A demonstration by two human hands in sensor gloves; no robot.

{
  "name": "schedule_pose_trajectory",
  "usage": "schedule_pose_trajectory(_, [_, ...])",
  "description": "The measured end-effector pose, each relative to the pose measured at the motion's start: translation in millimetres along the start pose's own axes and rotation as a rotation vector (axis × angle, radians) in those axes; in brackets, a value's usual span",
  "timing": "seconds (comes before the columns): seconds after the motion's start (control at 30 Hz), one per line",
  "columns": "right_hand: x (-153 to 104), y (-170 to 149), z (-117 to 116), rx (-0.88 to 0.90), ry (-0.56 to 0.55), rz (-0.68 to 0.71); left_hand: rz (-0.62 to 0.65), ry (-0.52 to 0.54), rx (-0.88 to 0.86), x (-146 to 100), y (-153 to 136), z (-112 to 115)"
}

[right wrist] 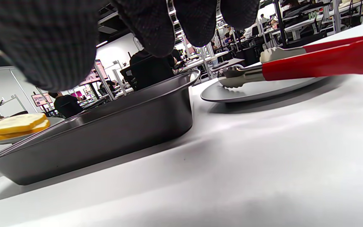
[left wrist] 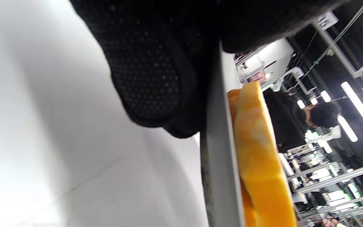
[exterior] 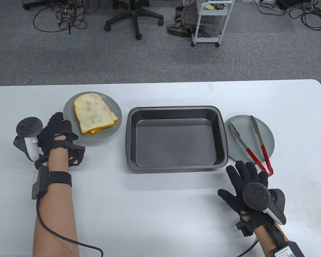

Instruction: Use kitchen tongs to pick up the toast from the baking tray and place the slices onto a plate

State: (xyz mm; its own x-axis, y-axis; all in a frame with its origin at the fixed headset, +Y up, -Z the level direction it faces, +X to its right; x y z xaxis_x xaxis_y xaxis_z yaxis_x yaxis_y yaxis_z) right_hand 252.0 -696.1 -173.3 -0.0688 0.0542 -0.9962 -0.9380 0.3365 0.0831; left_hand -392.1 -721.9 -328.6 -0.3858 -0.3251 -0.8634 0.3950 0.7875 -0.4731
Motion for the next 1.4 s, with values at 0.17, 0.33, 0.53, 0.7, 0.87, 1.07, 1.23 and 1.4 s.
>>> schedule_pose_trajectory(0.17, [2,-4,-2,0.015,0.02,-0.009,-0.046,-0.051,0.051,27,-4,21])
schedule_pose_trajectory(0.33, [3,-5,-3,0.03,0.031,-0.007,-0.078,-0.053,0.132,44,-4,30])
schedule_pose_trajectory(0.53, [3,-4,-4,0.039,0.048,-0.003,-0.12,0.077,0.462,52,10,26])
schedule_pose_trajectory(0.7, [2,-4,-3,0.062,0.05,0.004,-0.109,0.101,0.575,59,22,32])
schedule_pose_trajectory(0.87, [2,-3,-5,0.076,0.062,0.007,-0.129,0.119,0.749,61,28,41])
schedule_pose_trajectory(1.07, [2,-4,-6,0.08,0.07,0.0,-0.021,0.162,0.726,42,40,41])
schedule_pose_trajectory(1.23, [2,-4,-7,0.084,0.075,-0.012,0.123,0.208,0.804,2,49,46])
schedule_pose_trajectory(1.4, [-2,3,-4,0.073,0.056,0.007,0.254,0.207,0.868,-51,55,50])
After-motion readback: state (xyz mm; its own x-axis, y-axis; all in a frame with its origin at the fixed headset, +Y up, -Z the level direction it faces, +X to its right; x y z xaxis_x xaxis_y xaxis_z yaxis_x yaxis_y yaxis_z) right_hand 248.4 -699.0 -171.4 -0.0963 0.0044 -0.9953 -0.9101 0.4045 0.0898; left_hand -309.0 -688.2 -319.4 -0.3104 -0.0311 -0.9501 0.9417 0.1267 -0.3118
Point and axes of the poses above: the tracker on the back of each hand, its own y axis roughly to the thumb side, its own x axis roughly from the wrist to the fingertips, z = x × y, the point moved 4 cm from there along x, roughly from the wrist to the fingertips, and after that the axes turned 4 degrees about -y, right-handed, at the moved point
